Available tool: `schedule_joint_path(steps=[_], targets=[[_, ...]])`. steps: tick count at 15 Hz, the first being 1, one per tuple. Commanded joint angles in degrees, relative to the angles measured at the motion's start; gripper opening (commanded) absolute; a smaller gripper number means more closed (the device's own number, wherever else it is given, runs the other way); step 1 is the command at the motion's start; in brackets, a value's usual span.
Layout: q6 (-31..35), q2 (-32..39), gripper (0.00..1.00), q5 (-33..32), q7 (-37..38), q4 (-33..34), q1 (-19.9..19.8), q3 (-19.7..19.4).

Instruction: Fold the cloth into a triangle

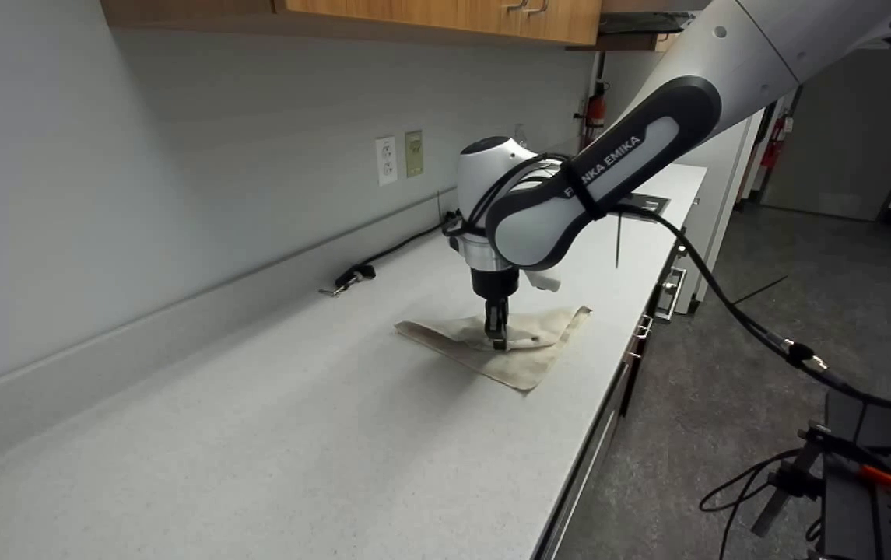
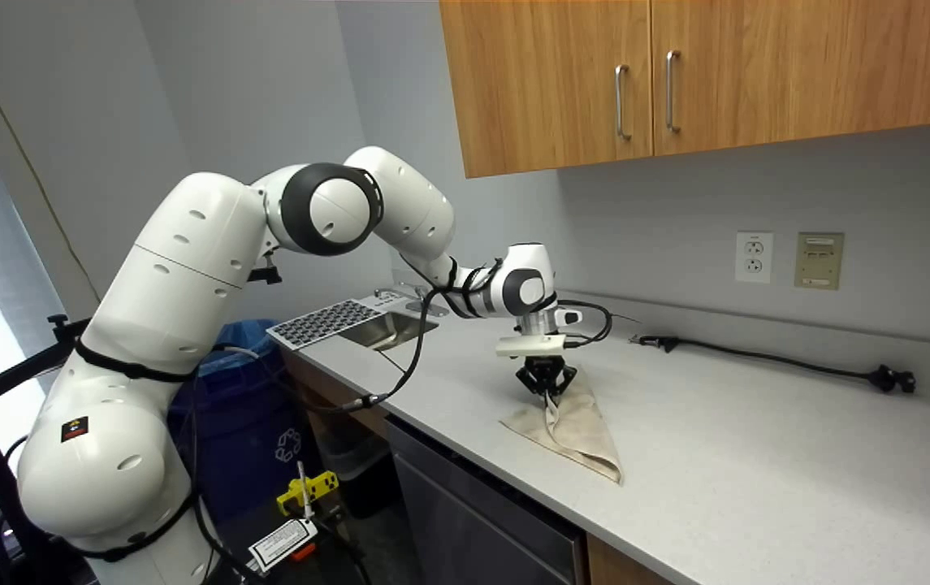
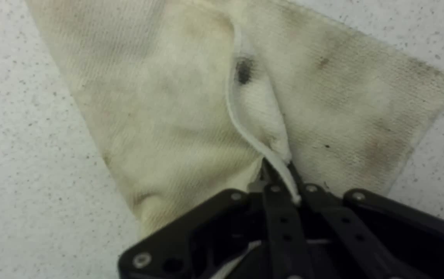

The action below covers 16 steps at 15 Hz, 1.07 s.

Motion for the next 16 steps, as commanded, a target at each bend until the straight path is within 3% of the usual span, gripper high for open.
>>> schedule_joint_path(steps=[1, 16], targets=[[0.3, -3.0, 0.01, 1.1, -2.7, -3.5, -1.2, 1.7], [4.0, -6.5, 0.01, 0.8, -2.8, -8.0, -1.1, 2.1]])
